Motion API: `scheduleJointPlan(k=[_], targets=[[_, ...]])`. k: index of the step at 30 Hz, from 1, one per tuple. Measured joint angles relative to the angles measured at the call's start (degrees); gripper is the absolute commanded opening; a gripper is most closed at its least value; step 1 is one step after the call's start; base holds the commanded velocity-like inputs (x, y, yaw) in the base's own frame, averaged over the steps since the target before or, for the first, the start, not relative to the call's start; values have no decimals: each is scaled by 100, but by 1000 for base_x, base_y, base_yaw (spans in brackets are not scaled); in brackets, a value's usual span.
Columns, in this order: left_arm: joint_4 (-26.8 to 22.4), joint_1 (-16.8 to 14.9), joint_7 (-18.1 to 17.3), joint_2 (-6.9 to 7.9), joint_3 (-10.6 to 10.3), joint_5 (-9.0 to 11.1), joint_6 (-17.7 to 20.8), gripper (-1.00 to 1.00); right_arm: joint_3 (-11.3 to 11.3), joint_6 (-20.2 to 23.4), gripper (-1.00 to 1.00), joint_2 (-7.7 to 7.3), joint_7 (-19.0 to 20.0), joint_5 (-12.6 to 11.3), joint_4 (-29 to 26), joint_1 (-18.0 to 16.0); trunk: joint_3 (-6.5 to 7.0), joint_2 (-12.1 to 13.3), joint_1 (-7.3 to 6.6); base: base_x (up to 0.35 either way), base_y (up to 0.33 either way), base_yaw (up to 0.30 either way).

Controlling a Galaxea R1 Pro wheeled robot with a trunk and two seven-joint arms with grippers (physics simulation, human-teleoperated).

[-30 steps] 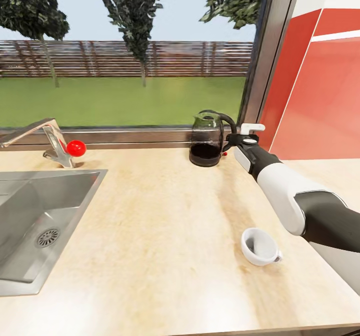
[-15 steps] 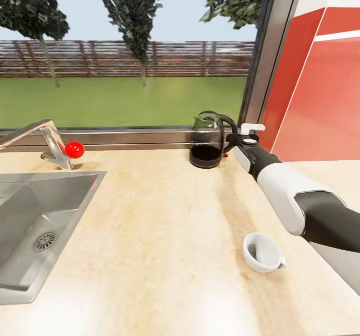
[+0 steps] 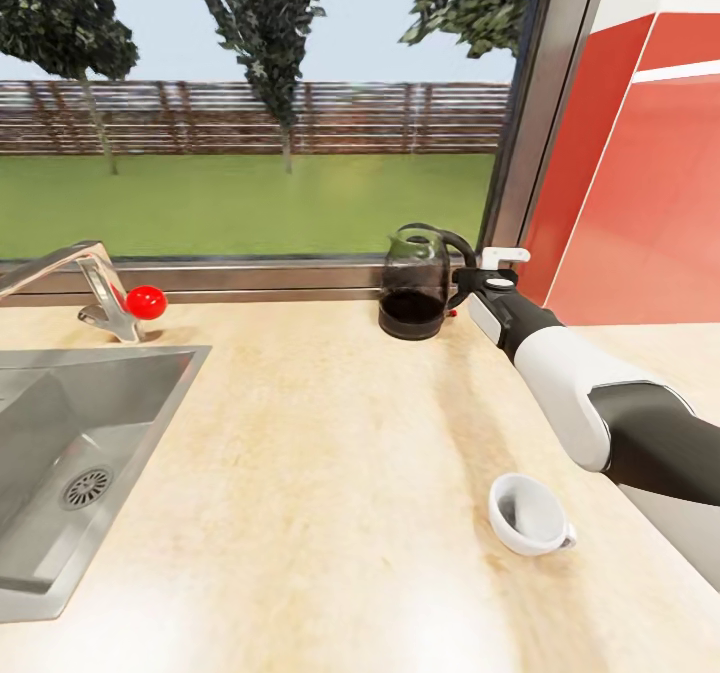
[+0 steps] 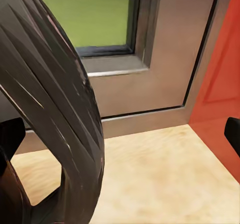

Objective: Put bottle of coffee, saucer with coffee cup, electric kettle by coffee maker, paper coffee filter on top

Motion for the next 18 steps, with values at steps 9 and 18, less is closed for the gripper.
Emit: scheduleJointPlan(k=[9, 18], targets=[[0, 0, 0, -1, 0, 0, 0, 100, 0, 0, 100, -4, -1, 0, 0, 0, 0, 0, 0, 1, 0, 0], [0, 0, -2, 2, -1, 0, 0, 100, 0, -1, -100, -8, -1, -8, 1, 0, 0, 0, 0, 0, 0, 0]])
